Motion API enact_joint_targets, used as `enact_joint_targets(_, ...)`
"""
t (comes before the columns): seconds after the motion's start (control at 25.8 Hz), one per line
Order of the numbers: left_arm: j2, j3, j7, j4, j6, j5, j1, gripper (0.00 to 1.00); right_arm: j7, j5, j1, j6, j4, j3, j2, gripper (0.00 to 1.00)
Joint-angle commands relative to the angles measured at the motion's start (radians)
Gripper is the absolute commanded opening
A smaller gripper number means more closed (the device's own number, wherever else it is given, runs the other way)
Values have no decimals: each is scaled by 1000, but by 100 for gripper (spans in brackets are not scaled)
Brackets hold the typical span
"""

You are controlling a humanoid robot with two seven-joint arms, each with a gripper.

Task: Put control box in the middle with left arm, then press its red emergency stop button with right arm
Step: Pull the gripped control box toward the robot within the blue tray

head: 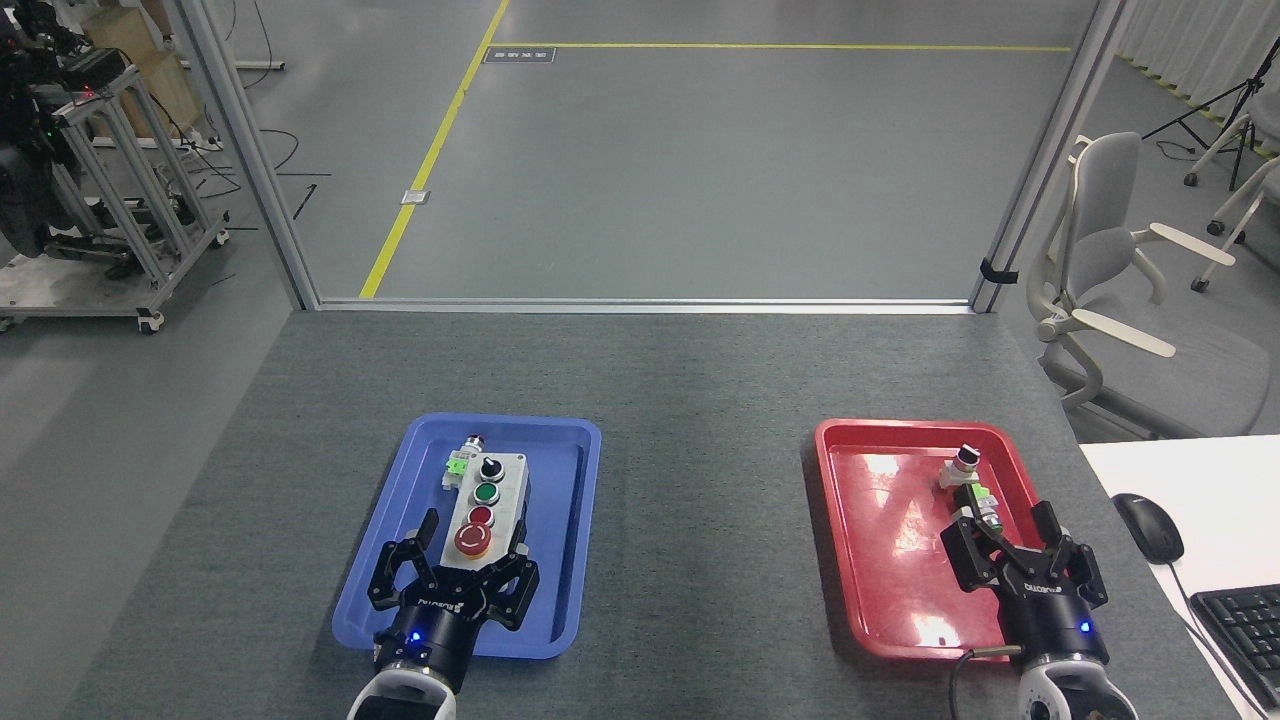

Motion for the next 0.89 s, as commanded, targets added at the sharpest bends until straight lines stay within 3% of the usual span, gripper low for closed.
enact_joint_targets(0.0, -17, -4, 3, 24, 46, 9, 0, 100, 0, 0, 3, 0, -5, 1, 0, 100)
enact_joint_targets(0.5, -33, 1, 34, 82, 138, 11, 1, 99, -2, 0, 2, 2, -12, 3, 8, 100)
enact_joint_targets(0.85, -39, 1, 70, 155, 144, 11, -3, 100, -3, 0, 0, 0, -12, 1, 13, 100)
